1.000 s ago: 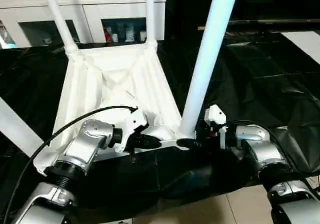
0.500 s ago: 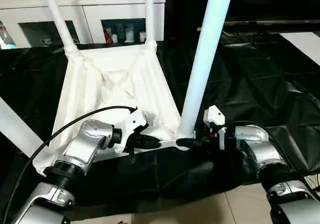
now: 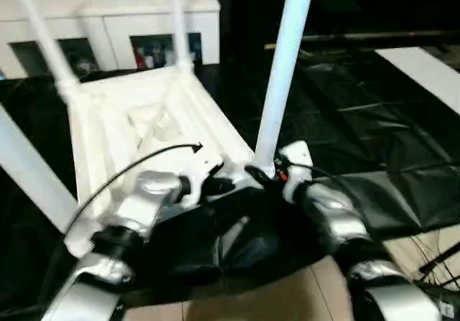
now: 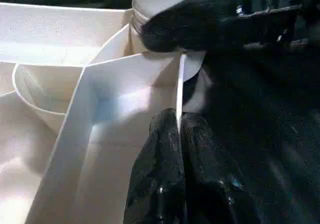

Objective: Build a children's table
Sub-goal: Rotate leg to tighten

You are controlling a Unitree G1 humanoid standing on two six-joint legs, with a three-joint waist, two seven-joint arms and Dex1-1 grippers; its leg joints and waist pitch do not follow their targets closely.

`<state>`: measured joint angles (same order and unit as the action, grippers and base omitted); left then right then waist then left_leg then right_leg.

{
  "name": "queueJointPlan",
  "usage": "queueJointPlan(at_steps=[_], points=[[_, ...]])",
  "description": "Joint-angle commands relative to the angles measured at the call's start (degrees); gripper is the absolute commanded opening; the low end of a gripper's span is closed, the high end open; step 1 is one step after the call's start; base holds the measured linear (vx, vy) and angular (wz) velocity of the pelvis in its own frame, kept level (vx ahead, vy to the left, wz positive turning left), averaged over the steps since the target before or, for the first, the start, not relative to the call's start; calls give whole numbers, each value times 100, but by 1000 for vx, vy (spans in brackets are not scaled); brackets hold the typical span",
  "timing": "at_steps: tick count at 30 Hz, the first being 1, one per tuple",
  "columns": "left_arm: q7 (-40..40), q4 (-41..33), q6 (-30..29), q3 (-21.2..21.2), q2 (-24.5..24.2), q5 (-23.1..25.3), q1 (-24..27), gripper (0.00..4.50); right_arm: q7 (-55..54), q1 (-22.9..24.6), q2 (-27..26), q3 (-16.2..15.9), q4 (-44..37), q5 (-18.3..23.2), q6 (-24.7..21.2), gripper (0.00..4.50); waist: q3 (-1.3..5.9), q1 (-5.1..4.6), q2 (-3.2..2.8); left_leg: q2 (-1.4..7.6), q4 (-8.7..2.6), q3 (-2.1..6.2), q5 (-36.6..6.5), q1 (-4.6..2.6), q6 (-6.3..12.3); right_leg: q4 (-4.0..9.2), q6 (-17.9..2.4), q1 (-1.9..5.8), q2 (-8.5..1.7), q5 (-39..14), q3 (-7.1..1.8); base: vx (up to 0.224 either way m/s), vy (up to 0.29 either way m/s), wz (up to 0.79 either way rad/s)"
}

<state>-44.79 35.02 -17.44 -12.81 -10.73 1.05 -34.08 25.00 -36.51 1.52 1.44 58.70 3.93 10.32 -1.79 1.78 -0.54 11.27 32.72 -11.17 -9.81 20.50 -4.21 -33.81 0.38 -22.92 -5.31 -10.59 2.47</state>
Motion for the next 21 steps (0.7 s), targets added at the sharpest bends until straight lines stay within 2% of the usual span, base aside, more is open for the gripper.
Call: queueJointPlan(at_steps=[1, 2, 4, 7, 9, 10, 15, 17, 18, 19, 21], points=[[587, 435, -131, -83, 422, 65, -16, 0, -726, -106, -557, 31, 420, 45, -248, 272, 205, 1, -4, 123, -458, 160, -2677, -75, -20, 608, -689, 80, -271, -3224, -112, 0, 0, 0], [658, 507, -99, -94, 497, 93, -60, 0, -951, -148, -653, -16, 490, -59, -254, 272, 202, -1, 13, 126, -467, 159, -2668, -73, -22, 619, -680, 72, -264, -3192, -111, 0, 0, 0], [667, 555, -69, -105, 549, 105, -94, 0, -967, -140, -739, -255, 512, -308, -234, 272, 210, -1, 2, 120, -483, 171, -2751, -79, -41, 611, -657, 80, -250, -3089, -97, 0, 0, 0], [452, 480, -5, -151, 469, 102, -64, 0, -719, -110, -727, -177, 469, -167, -116, 272, 223, -2, 5, 130, -510, 173, -2753, -50, 21, 598, -691, 105, -241, -2795, -103, 0, 0, 0], [411, 467, 6, -152, 447, 108, -54, 0, -651, -112, -727, -93, 468, -78, -89, 328, 226, 1, 4, 129, -507, 156, -2764, -57, 58, 588, -763, 93, -234, -2597, -122, 0, 0, 0], [285, 425, 21, -163, 399, 94, -23, 0, -530, -126, -719, 60, 459, 72, -29, 342, 223, 1, 0, 131, -503, 149, -2801, -62, 79, 587, -819, 90, -237, -2546, -130, 0, 0, 0], [-74, 319, 163, -255, 252, 128, 66, 0, -401, -142, -590, 116, 393, 64, 106, 385, 234, 9, 7, 129, -506, 134, -2623, -42, 129, 575, -886, 113, -244, -2411, -140, 0, 0, 0], [-245, 221, 205, -287, 149, 118, 130, 0, -248, -119, -462, 52, 321, 6, 142, 390, 237, 2, 6, 137, -511, 132, -2524, -10, 156, 560, -931, 147, -253, -2331, -143, 0, 0, 0], [-338, 167, 228, -304, 92, 111, 165, 0, -155, -105, -388, 1, 286, -39, 169, 406, 242, 21, -6, 142, -507, 124, -2455, -33, 165, 566, -943, 134, -259, -2313, -146, 0, 0, 0], [-777, -38, 449, -377, -78, 26, 301, 0, 229, -33, -145, -261, 175, -267, 246, 406, 244, 29, 4, 143, -499, 115, -2421, -49, 179, 573, -964, 124, -256, -2276, -149, 0, 0, 0], [-1167, -237, 527, -438, -229, -57, 434, 0, 646, 51, 78, -464, 56, -429, 305, 406, 260, 47, 1, 163, -496, 105, -2135, -8, 245, 511, -1089, 172, -252, -1852, -156, 0, 0, 0]])
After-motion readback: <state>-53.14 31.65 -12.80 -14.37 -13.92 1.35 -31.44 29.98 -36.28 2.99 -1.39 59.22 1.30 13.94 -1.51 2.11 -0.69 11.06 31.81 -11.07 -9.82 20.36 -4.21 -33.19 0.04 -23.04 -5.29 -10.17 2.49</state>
